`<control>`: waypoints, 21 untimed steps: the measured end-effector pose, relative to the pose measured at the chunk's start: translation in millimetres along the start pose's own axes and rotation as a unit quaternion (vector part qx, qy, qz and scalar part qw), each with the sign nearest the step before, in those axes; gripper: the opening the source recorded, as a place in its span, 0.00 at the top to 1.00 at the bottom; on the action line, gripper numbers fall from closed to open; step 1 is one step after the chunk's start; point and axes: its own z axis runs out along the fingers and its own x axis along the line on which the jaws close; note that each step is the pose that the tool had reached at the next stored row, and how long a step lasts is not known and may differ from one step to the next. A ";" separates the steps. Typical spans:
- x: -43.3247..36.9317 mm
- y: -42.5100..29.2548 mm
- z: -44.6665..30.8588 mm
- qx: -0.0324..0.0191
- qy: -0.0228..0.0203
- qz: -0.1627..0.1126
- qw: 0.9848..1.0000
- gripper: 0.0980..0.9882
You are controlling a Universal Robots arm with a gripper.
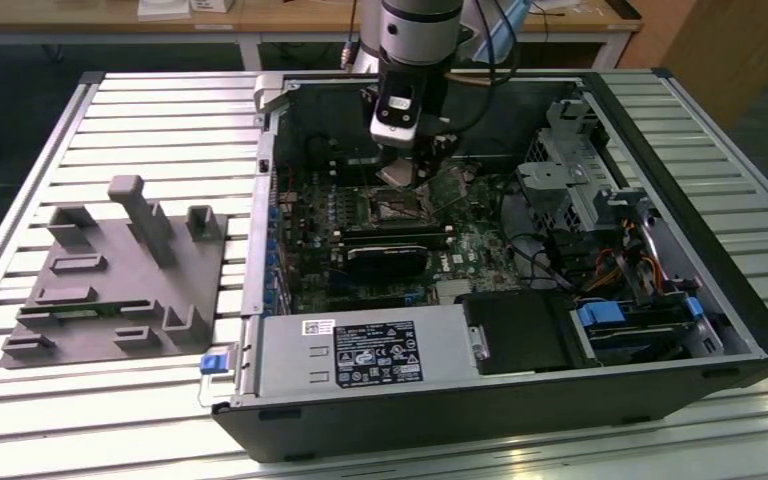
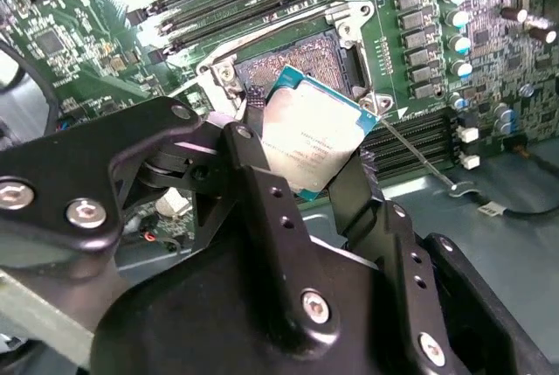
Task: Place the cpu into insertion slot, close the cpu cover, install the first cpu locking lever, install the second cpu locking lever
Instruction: 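Place the cpu into insertion slot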
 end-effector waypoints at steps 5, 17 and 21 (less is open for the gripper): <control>0.0 0.0 0.2 0.000 -0.001 0.028 1.000 0.50; 0.0 0.0 0.8 -0.001 -0.003 0.092 0.996 0.50; 0.0 0.0 0.9 -0.002 -0.003 0.113 0.994 0.50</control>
